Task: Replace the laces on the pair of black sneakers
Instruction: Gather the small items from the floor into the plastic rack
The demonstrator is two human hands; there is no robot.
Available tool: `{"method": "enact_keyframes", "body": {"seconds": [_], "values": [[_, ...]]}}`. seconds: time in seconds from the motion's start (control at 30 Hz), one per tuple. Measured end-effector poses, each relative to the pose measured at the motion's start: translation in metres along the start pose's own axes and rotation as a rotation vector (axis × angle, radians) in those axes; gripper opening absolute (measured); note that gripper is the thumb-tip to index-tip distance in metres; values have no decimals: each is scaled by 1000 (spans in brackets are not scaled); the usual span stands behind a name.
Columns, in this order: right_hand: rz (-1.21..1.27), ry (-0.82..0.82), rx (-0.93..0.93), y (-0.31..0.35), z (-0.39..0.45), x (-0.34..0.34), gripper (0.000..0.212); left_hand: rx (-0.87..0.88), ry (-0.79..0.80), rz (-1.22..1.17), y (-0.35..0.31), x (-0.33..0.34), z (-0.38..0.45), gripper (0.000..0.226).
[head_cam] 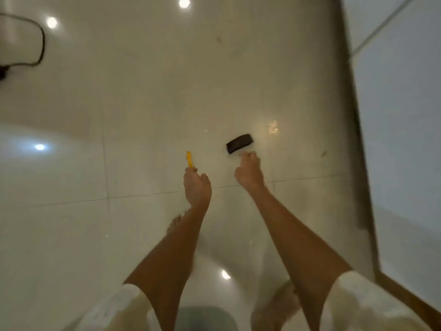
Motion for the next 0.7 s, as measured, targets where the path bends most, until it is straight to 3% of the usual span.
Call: {"method": "enact_keyframes", "body": {"seconds": [0.17, 0.3, 0.43, 0.5, 0.63, 0.7], "values": [[-331, -205, -66, 9, 98, 13, 54, -23, 6, 82, 29, -10, 103, 36], [-631, -228, -116, 7, 130, 14, 49, -34, 98, 212, 35, 7, 138, 48], [-768, -240, -125, 1, 130, 11, 32, -36, 126, 278, 42, 18, 144, 32], [-567, -245, -122, -2, 114, 9, 26, 9, 124, 202, 38, 16, 136, 25], [210, -261, 4, -15, 45, 7, 24, 154, 176, -62, 11, 13, 83, 12], [458, -315, 72, -14, -1, 7, 28, 235, 207, -114, -11, 13, 44, 14]]}}
Point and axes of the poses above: each hand's wrist, its own z-axis towards the middle knuckle, its own x-axis out of the palm, y = z × x, the point moved 7 cm from there along z, towards the middle knuckle, and after that the axes turned 11 degrees about y, right-handed, at the moved point
